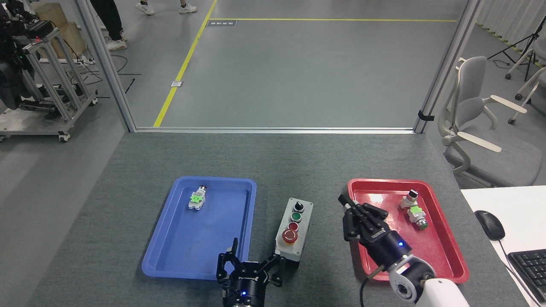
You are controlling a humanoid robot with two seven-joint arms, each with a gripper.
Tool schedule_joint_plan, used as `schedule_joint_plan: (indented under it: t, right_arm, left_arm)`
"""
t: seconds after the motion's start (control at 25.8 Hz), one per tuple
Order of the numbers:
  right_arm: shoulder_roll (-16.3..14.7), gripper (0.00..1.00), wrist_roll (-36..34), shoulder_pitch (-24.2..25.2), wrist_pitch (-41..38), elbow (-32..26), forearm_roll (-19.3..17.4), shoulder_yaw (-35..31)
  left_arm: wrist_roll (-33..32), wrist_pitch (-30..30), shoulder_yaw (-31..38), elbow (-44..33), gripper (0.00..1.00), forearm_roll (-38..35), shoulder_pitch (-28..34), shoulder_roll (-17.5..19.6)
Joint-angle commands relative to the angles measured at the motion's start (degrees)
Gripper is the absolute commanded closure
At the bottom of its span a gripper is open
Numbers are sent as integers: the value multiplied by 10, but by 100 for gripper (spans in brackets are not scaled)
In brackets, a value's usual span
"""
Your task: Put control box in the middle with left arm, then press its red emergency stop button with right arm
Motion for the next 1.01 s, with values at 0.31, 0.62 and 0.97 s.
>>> schedule_joint_plan:
  t: [0.31, 0.62, 0.97]
  right_arm:
    - [42, 100, 33, -53, 89, 88, 9, 151]
    - [52, 100, 34, -68, 90, 108, 7, 187]
    - [57, 100, 34, -60, 90, 120, 8, 186]
  left_arm:
    - [-1, -146, 168, -52, 1, 6, 30, 92]
    - [-15, -275, 207, -55, 1, 1, 28, 149]
    - [-18, -373, 222, -54, 1, -17, 23, 187]
